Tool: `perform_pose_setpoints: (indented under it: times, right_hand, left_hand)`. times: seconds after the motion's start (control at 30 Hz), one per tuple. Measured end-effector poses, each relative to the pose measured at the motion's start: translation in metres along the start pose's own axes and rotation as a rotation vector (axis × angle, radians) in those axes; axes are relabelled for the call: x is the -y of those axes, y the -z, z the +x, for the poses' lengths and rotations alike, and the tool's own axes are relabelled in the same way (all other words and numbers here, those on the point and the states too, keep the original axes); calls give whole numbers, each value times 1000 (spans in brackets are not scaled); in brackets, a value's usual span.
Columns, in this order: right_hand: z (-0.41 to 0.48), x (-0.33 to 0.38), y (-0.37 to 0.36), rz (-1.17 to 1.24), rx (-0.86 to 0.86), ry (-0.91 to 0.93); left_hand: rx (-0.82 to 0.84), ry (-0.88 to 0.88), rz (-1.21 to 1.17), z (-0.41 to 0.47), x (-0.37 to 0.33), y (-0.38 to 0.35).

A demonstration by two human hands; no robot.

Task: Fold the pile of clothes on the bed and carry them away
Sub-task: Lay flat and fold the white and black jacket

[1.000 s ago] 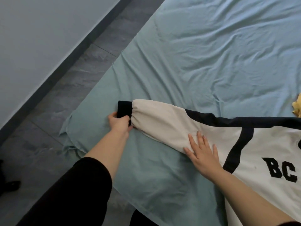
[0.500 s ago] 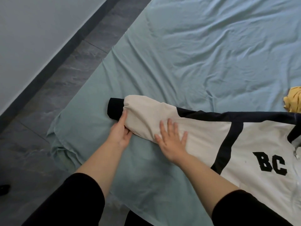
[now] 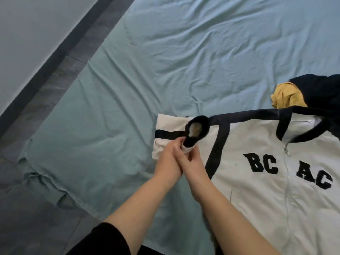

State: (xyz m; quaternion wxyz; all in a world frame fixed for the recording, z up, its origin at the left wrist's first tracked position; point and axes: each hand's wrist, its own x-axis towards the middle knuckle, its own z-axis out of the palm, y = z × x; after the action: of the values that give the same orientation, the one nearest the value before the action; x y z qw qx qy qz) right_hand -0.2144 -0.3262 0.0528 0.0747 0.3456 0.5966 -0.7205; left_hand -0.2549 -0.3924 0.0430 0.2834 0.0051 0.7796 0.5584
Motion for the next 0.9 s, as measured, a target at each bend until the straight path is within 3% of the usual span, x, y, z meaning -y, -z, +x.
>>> perform_pose_setpoints:
  times: [0.07,0.13,0.23,0.3,0.4,0.53,0.7,0.9]
  right_hand:
    - [10,-6,31,221,-168,-109]
    - [17,-18,72,395,-326,-223]
    - [19,-36,140,322,-393,-265]
    - [14,-42,182,271,-417,-282]
    - [4,-43,243,200,-478,-278]
    - [-6,-43,328,111,-602,-209]
    - [-15,-44,420,37,-712,-183]
    - [-26,-45,454,-84,-856,-152]
  left_hand:
    - [173,-64,223,-6,0,-27]
    - [229,-167,390,-11,-3,-49]
    - [-61,-432,751,-15,-2,-72]
    - [-162,-393,950,-15,3,-86]
    - [16,-176,1121,-11,19,-115]
    - [166,-218,1163,-13,20,-168]
    - [207,-270,1212,-5,14,-221]
    - [299,-300,1226,-1,8,-239]
